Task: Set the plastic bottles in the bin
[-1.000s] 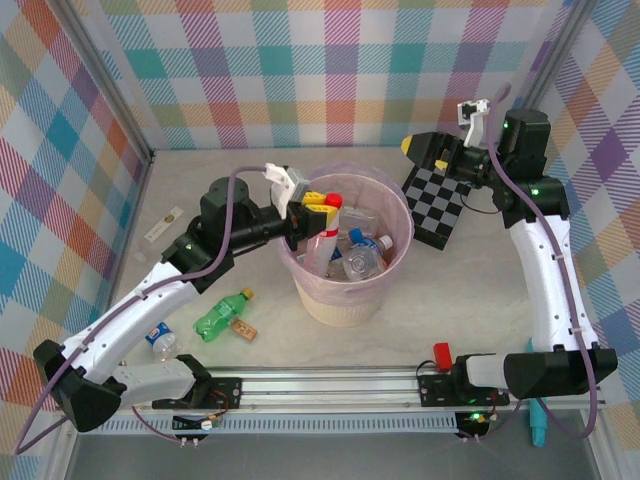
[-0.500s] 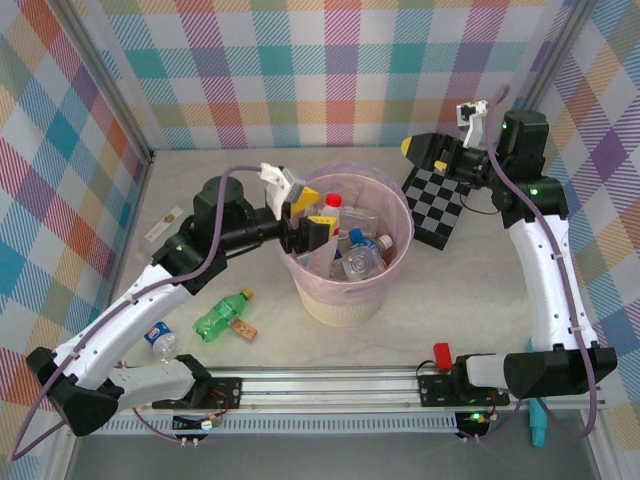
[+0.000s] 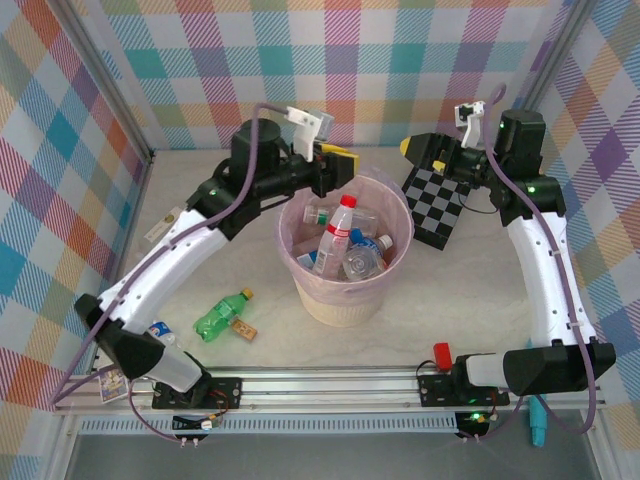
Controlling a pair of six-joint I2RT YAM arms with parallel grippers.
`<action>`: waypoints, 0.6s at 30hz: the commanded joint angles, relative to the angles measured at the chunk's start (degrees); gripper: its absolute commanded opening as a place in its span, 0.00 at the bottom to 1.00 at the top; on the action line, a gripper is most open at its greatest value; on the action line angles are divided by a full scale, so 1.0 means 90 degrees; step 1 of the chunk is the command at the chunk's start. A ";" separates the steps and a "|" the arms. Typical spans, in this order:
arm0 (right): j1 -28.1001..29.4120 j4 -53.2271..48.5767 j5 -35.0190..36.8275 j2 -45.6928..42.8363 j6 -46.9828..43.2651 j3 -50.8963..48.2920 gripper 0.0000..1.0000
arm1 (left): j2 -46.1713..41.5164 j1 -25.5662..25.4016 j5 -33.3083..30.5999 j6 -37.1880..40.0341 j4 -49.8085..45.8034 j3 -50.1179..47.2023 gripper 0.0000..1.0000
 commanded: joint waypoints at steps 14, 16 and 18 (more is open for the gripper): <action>0.0019 -0.0110 0.0070 -0.0023 -0.0214 -0.0248 0.94 | 0.0297 -0.0044 0.0521 0.0929 -0.1456 0.0029 0.17; 0.0017 -0.0097 0.0071 -0.0007 -0.0189 -0.0271 0.94 | 0.0091 -0.0038 0.0567 0.1084 -0.1546 -0.0152 0.17; 0.0031 -0.0064 -0.0020 0.0012 -0.0132 -0.0264 0.94 | -0.0116 -0.0036 0.0455 0.1245 -0.1748 -0.0313 0.17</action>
